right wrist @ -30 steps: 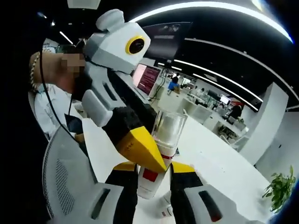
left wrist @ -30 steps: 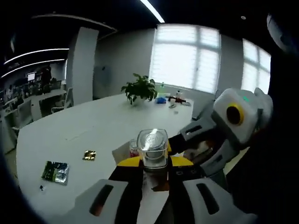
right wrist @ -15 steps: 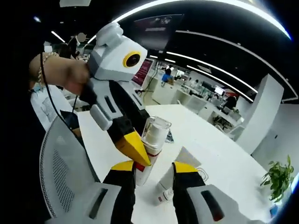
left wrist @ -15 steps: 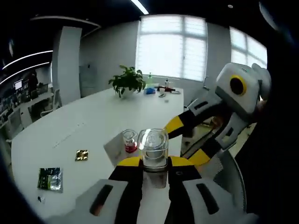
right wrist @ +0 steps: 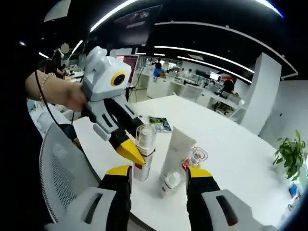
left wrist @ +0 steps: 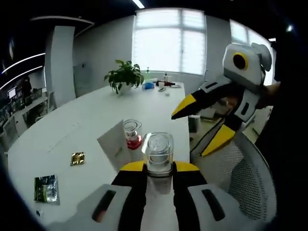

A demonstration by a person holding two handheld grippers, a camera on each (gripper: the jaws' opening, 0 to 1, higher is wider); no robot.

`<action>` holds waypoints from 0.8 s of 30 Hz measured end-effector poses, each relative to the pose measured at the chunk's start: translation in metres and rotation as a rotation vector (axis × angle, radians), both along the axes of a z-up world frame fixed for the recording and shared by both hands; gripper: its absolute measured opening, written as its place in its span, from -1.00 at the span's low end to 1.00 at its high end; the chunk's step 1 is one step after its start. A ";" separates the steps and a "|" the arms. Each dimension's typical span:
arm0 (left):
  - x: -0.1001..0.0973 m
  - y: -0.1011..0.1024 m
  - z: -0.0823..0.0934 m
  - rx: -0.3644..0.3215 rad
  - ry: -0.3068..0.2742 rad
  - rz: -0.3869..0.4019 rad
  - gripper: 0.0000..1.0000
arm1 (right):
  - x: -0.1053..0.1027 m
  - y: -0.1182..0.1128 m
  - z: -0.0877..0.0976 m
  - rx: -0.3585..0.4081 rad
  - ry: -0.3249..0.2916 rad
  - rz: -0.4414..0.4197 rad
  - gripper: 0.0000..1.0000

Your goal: Arrange the skincare products in the storage area until every visible bottle or jar stands upright without overlapping.

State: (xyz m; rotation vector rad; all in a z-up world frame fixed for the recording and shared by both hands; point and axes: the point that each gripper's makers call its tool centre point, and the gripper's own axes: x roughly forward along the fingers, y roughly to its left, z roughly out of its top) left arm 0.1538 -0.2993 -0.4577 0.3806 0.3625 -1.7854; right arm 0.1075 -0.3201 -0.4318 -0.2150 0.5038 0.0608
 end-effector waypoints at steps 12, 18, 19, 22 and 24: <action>0.008 -0.016 -0.043 0.024 -0.072 -0.069 -0.64 | -0.022 -0.037 -0.033 0.191 0.081 -0.166 0.53; 0.012 -0.018 -0.055 0.038 -0.089 -0.084 -0.64 | -0.029 -0.046 -0.043 0.243 0.097 -0.208 0.71; 0.013 -0.018 -0.056 0.037 -0.085 -0.082 -0.64 | -0.030 -0.048 -0.046 0.253 0.097 -0.210 0.72; 0.018 -0.022 -0.064 0.036 -0.089 -0.081 -0.64 | -0.032 -0.047 -0.048 0.273 0.101 -0.219 0.81; 0.018 -0.022 -0.067 0.043 -0.103 -0.086 -0.64 | -0.033 -0.048 -0.052 0.298 0.100 -0.234 0.85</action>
